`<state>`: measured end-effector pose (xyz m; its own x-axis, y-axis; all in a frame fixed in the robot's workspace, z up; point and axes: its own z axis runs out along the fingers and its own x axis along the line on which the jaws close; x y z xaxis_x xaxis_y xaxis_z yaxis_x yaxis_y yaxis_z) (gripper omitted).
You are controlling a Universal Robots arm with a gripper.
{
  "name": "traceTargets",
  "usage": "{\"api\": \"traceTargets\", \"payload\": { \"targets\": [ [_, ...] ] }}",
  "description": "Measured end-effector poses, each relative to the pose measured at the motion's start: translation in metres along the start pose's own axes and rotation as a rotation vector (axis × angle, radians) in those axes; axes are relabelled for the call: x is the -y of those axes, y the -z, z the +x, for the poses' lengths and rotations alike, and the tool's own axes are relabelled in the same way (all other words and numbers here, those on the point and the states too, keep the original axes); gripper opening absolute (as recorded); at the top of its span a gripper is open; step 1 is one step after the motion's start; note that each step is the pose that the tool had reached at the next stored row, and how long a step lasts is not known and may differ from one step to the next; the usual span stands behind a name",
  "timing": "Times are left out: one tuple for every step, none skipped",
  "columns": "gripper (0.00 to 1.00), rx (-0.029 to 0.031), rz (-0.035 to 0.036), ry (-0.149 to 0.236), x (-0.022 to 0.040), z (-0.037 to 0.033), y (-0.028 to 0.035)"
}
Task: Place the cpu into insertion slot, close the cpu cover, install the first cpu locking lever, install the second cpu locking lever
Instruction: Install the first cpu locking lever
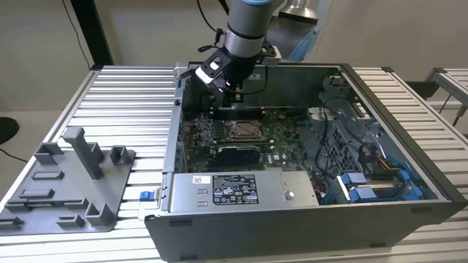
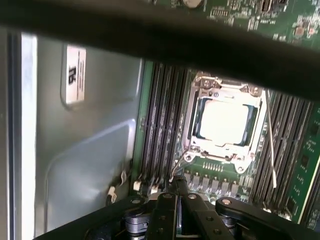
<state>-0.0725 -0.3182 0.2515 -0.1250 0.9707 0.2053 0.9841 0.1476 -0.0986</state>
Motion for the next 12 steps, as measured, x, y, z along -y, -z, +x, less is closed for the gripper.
{"api": "traceTargets", "payload": {
  "targets": [
    [0.00,0.0000,0.0003,0.000,-0.0021,-0.0002,0.0003],
    [0.00,0.0000,0.0007,0.000,-0.0043,-0.0005,0.0006],
    [0.00,-0.0001,0.0010,0.000,-0.0065,-0.0008,0.0009],
    [0.00,-0.0001,0.0013,0.000,-0.0078,-0.0010,0.0011],
    [0.00,0.0000,0.0015,0.001,-0.0085,-0.0011,0.0013],
    [0.00,-0.0002,0.0014,0.001,-0.0086,-0.0011,0.0012],
    [0.00,-0.0003,0.0013,0.000,-0.0086,-0.0011,0.0012],
    [0.00,-0.0002,0.0013,0.000,-0.0088,-0.0011,0.0012],
    [0.00,-0.0001,0.0014,0.000,-0.0088,-0.0011,0.0012],
    [0.00,-0.0004,0.0011,0.001,-0.0089,-0.0012,0.0005],
    [0.00,-0.0003,0.0008,0.001,-0.0086,-0.0013,-0.0006],
    [0.00,-0.0003,0.0001,0.001,-0.0079,-0.0015,-0.0022]
  ]
}}
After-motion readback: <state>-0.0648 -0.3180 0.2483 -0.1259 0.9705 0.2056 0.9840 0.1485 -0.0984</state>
